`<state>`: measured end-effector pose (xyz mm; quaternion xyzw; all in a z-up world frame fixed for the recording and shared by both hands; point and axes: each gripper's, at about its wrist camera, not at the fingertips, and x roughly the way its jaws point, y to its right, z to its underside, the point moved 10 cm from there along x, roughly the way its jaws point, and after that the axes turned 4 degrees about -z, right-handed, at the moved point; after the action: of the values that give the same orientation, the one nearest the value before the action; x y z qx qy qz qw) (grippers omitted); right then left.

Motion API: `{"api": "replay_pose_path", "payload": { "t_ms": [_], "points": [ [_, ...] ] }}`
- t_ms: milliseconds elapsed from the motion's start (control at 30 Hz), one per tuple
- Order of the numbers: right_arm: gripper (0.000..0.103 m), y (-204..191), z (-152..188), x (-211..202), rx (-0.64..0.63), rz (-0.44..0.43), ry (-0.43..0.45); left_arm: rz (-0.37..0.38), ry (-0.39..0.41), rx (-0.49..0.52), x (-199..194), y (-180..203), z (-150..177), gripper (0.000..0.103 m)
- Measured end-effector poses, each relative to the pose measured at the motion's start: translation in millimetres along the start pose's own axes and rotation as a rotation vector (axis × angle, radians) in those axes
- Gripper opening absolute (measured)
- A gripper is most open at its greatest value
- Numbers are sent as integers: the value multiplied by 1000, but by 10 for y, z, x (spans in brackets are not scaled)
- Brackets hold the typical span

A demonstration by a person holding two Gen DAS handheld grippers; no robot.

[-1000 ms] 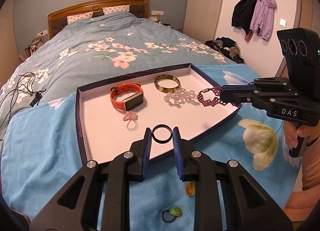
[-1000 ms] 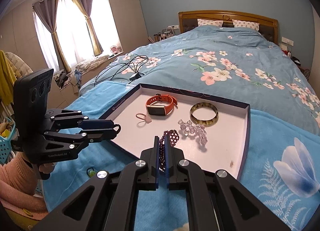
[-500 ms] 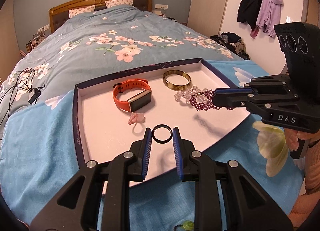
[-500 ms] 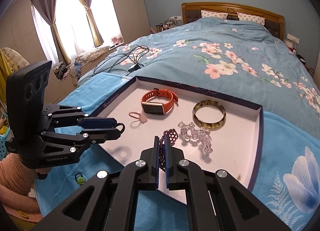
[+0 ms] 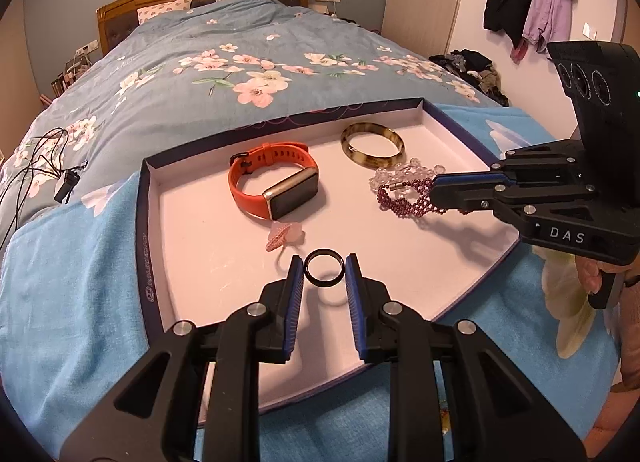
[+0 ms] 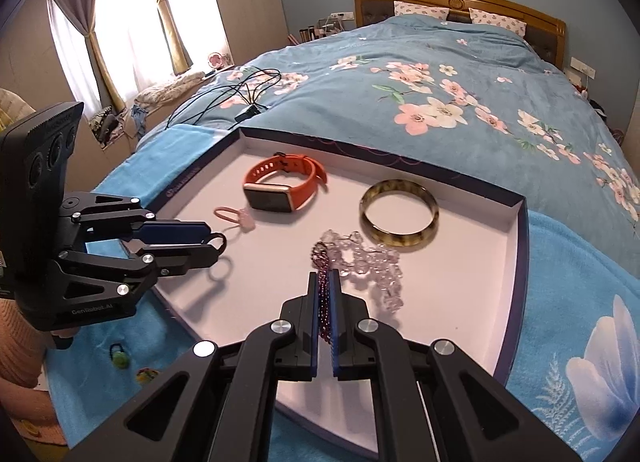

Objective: Organize jewelry
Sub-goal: 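Carry the purple necklace with the right gripper into the tray while the left gripper carries the black ring, then open both grippers to drop the necklace and black ring into the tray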

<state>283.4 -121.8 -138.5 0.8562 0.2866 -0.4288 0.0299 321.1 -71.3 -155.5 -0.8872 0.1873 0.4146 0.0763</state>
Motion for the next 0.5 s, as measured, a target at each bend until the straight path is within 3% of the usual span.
{"api": "replay_pose_path", "payload": {
  "t_ms": [500],
  "points": [
    [5,202,46,63,16,85,-9,-25,-24,-5,187,-34,-28,22]
  ]
}}
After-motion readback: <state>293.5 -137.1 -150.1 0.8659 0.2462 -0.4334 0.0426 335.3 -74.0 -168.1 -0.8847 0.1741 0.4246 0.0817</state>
